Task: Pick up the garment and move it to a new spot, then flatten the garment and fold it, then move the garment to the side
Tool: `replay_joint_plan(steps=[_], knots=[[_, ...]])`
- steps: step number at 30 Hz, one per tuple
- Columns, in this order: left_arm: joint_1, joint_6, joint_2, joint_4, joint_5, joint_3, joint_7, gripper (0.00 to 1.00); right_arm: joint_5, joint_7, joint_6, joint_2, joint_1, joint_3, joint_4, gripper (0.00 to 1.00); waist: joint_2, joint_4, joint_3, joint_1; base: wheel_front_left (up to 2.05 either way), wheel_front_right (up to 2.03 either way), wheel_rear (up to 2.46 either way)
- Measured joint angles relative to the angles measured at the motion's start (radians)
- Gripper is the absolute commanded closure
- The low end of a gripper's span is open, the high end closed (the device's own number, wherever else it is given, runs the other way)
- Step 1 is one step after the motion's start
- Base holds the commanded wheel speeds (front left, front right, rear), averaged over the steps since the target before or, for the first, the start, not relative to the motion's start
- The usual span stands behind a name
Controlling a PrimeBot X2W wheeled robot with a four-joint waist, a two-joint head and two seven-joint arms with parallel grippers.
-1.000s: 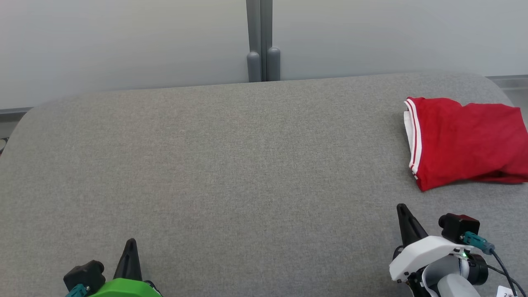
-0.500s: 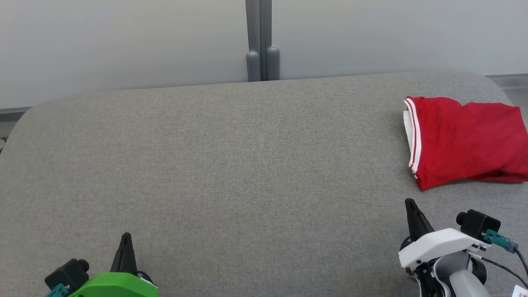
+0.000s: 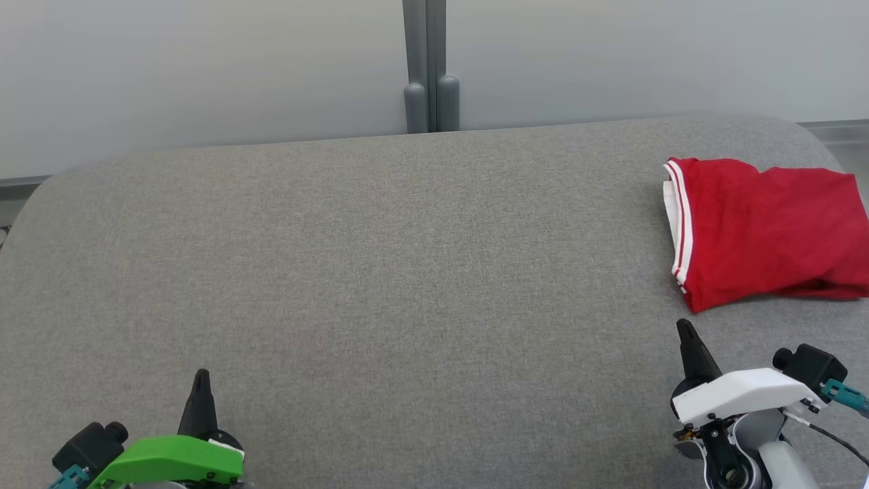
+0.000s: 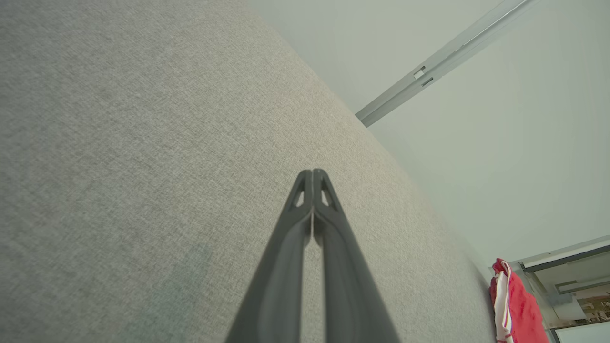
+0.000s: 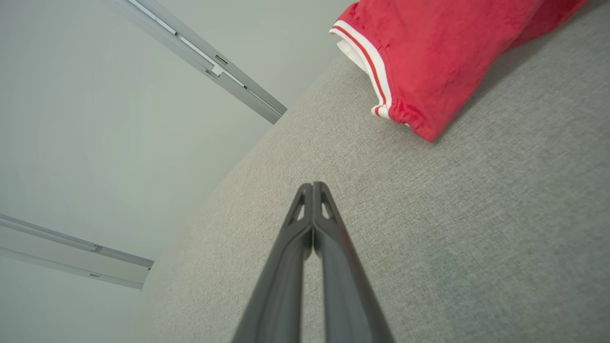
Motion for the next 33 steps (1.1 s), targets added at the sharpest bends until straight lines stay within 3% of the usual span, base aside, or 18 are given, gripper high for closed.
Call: replay_joint_plan(steps=[33], knots=[[-0.031, -0.018, 0.002, -0.060, -0.362, 0.023, 0.088, 1.00, 0.382, 0.100, -0.001, -0.001, 0.000, -0.047, -0.068, 1.00, 0.0000, -0.004, 0.005, 0.0000, 0.00, 0.00, 0.00]])
